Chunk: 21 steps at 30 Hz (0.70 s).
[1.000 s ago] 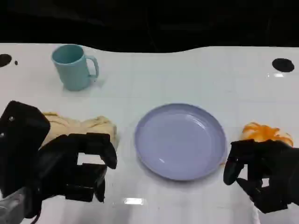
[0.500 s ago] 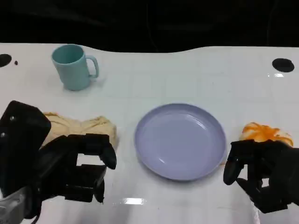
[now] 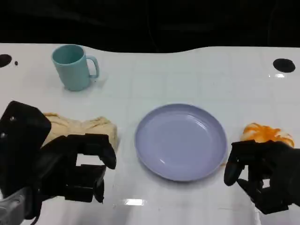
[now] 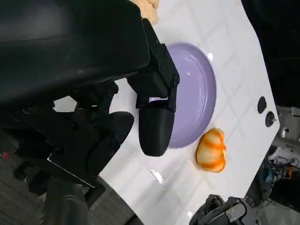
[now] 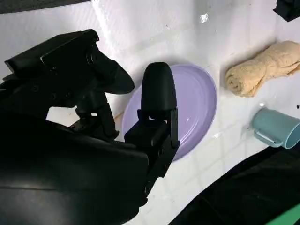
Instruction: Grasp the towel on the left side of the plate with the left hand and place it into the plate.
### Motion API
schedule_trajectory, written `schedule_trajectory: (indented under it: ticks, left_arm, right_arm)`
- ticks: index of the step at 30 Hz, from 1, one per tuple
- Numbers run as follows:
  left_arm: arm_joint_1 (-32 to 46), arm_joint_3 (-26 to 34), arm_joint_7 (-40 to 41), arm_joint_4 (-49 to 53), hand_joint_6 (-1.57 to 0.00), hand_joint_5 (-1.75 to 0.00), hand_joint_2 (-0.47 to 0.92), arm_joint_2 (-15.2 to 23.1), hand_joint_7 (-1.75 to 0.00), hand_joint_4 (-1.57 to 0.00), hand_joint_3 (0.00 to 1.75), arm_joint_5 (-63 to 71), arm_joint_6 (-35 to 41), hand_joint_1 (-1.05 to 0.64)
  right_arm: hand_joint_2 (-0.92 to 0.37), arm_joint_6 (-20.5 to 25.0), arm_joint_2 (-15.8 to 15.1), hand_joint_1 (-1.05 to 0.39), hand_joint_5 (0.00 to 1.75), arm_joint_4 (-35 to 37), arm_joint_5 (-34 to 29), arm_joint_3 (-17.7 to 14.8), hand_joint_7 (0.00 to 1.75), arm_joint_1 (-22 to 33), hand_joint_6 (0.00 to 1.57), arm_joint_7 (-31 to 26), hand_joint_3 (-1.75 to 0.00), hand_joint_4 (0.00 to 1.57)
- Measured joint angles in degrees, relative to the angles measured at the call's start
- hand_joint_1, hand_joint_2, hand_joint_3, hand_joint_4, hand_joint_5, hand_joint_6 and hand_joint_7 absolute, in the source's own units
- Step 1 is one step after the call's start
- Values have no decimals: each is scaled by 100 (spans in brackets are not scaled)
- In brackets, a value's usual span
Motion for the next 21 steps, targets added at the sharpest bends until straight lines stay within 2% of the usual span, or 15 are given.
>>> schedule_trajectory:
  ticks: [5, 9, 10, 12, 16, 18, 21]
  left_arm:
    - [4, 121, 200, 0, -67, -175, 54, -80, -137, -65, 128, -2, -17, -4]
    - [14, 196, 346, -4, -58, -162, 55, -169, -117, -59, 113, 54, -247, -12]
    - [19, 198, 403, -4, -56, -150, 59, -182, -101, -54, 101, 97, -328, -17]
    - [35, 185, 482, -4, -56, -139, 67, -187, -81, -49, 84, 278, -583, -20]
    - [62, 125, 564, 32, -53, -104, 87, -178, -37, -47, 45, 652, -1195, -25]
    - [65, 48, 571, 113, -50, -93, 91, -140, -25, -44, 36, 908, -1515, -28]
    - [57, -24, 573, 279, -40, -76, 92, -65, -13, -30, 27, 1241, -1948, -36]
  right_arm:
    - [-58, 1, 3, 1, 175, 0, 0, 37, 143, -4, 70, 0, -106, 71]
    - [-59, 17, 5, 1, 175, -1, -4, 60, 143, -13, 69, -2, -105, 71]
    - [-59, 28, 5, 1, 175, -1, -5, 65, 143, -19, 69, -2, -105, 71]
    - [-59, 61, 5, 1, 175, -3, -8, 77, 143, -31, 69, -2, -105, 71]
    - [-57, 59, 15, 1, 175, -3, -9, 122, 143, -46, 70, -9, -107, 72]
    - [-57, 57, 24, 0, 175, -3, -12, 154, 143, -53, 70, -11, -107, 72]
    - [-57, 60, 25, 0, 175, -3, -43, 175, 142, -77, 70, -16, -107, 72]
